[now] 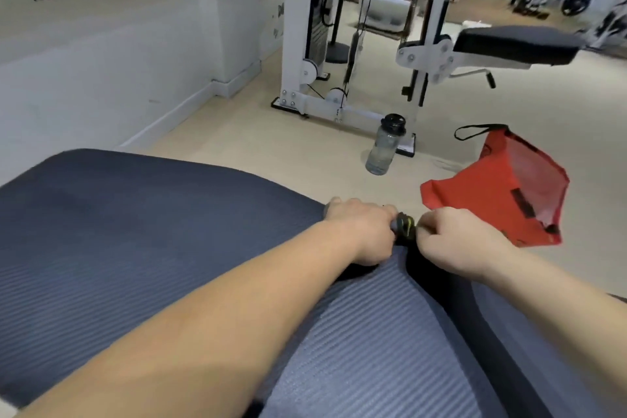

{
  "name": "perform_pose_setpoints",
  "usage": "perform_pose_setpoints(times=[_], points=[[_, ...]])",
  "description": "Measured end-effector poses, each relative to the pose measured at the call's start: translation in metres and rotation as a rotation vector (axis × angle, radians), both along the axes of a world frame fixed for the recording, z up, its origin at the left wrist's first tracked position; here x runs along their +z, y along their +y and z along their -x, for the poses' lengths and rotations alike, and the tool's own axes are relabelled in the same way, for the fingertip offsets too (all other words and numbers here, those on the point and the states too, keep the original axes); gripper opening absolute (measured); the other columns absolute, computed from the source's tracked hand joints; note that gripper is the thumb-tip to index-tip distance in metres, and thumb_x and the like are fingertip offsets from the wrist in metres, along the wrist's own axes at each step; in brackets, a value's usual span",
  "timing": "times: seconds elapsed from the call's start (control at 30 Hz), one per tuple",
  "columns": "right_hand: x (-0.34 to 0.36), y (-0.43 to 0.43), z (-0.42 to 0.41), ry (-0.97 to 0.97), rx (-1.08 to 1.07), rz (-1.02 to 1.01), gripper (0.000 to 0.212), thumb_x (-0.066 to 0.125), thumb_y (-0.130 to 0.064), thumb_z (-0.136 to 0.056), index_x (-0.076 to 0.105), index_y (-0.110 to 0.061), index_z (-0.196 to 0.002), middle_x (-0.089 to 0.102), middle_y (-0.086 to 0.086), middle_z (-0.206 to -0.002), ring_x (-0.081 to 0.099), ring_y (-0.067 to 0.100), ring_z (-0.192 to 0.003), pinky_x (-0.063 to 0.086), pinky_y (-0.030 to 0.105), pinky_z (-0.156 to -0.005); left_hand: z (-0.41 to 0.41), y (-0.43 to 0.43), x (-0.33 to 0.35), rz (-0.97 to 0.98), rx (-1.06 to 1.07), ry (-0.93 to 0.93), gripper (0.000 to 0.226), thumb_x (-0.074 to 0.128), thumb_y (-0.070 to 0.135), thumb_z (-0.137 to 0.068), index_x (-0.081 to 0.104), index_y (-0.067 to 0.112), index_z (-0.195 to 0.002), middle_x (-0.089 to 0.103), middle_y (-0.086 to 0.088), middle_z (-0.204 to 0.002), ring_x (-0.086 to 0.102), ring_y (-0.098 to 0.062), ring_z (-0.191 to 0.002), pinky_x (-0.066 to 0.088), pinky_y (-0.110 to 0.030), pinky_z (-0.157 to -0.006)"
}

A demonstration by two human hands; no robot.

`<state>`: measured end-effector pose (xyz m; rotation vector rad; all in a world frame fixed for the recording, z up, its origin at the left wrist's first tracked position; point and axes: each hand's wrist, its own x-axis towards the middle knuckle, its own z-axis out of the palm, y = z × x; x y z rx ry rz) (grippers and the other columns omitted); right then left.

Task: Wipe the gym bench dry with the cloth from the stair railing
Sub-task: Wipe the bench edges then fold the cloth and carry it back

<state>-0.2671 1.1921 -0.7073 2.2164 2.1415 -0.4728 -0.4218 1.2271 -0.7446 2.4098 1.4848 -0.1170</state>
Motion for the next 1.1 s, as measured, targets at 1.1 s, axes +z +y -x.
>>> perform_pose_setpoints(times=[1.1], points=[[-0.022,-0.152,-0.349,0.375,-0.52,-0.436,0.029,0.052,-0.023,-0.1,0.072,-0.025,-0.12,0.068,-0.005,-0.124,0.061,0.017,-0.117,0.043,0.027,-0.092,-0.366,-0.058,-0.005,0.044,-0.198,-0.076,0.032,0.035,0.037,-0.101,0.046,0.02,-0.125,0.061,-0.011,-0.134,0.059,-0.038,-0.116,0.048,-0.046,-0.096]])
